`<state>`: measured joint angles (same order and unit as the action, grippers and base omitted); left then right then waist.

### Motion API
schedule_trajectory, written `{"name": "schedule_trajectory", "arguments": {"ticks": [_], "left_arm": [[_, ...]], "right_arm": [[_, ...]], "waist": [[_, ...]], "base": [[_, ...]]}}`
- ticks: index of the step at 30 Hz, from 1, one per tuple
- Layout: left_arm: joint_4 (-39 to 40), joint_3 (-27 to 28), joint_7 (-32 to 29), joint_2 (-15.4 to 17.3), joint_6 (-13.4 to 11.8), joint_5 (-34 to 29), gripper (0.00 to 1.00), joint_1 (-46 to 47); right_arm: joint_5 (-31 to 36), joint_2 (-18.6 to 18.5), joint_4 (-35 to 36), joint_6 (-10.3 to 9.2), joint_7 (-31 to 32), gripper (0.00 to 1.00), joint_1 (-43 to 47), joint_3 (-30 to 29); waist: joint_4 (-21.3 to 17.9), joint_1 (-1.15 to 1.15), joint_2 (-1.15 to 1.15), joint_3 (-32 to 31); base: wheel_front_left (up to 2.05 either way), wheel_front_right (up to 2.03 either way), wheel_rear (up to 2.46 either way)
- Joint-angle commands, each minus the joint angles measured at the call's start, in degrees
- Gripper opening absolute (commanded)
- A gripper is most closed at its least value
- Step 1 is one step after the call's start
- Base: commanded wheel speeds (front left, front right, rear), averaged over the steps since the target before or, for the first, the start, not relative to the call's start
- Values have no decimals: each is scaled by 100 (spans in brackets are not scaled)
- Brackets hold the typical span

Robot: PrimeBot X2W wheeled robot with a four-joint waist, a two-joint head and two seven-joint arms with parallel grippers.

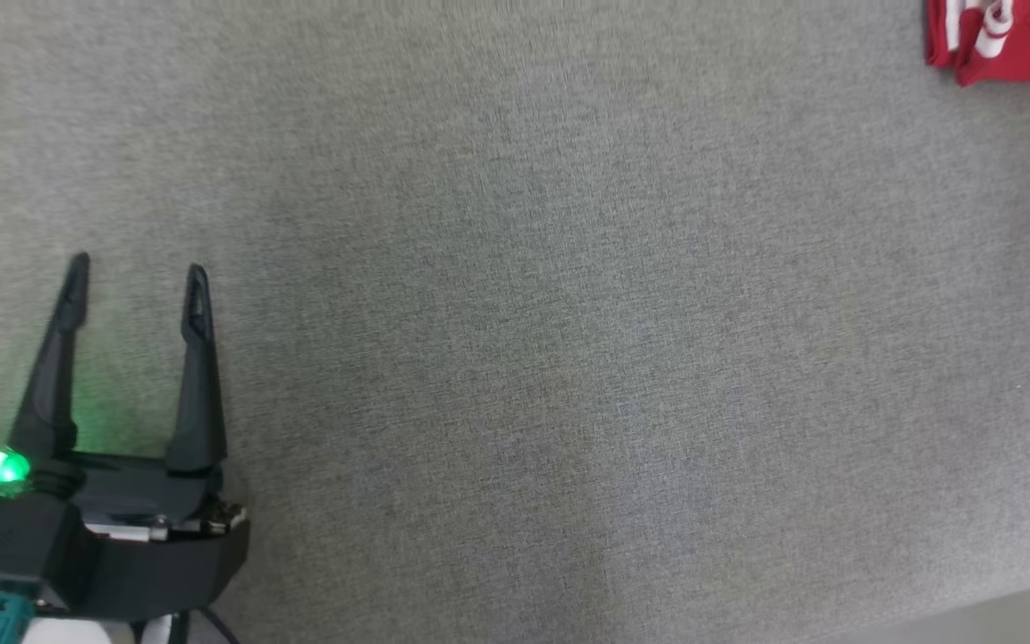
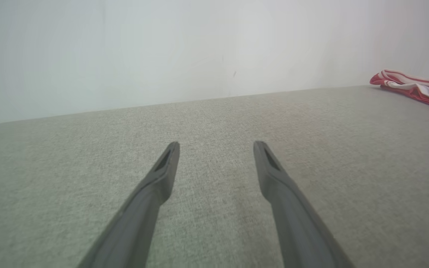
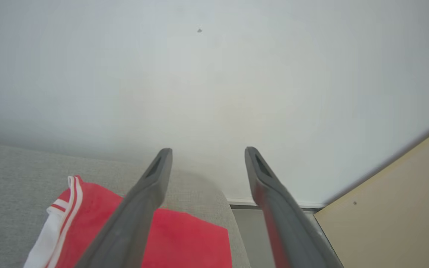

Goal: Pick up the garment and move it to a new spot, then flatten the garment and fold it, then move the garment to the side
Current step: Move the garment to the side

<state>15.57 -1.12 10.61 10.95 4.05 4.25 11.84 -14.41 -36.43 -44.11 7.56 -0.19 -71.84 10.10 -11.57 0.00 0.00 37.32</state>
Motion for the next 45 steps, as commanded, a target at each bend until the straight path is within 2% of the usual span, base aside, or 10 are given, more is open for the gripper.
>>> {"name": "schedule_trajectory", "arguments": {"ticks": [1,5,14,22,28,40,45], "left_arm": [[-113,-11,95,-67,-37,84,100,-113],[-315,-14,201,-140,-61,152,100,-180],[-941,62,399,-321,-144,383,100,-545],[-1339,132,450,-414,-188,483,100,-902],[-1579,156,457,-453,-161,544,100,-1105],[-1695,180,460,-520,-118,536,100,-1314],[-1712,194,461,-543,-86,537,100,-1336]], "right_arm": [[-29,74,141,-16,-147,100,64,63],[-123,203,349,-16,-318,100,153,132],[-291,788,915,-16,-675,100,845,256],[-284,1236,1441,-16,-741,100,2000,130],[-136,1558,2109,-16,-654,100,3246,-61],[21,2154,3528,-15,-503,100,5546,-507],[117,2320,3954,-15,-490,100,6149,-599]], "waist": [[155,0,0,-305],[311,0,0,-589],[869,0,0,-1596],[1306,0,0,-2344],[1499,0,0,-2791],[1397,0,0,-3134],[1312,0,0,-3140]], "base": [[0,0,0],[0,0,0],[0,0,0],[0,0,0],[0,0,0],[0,0,0],[0,0,0]]}}
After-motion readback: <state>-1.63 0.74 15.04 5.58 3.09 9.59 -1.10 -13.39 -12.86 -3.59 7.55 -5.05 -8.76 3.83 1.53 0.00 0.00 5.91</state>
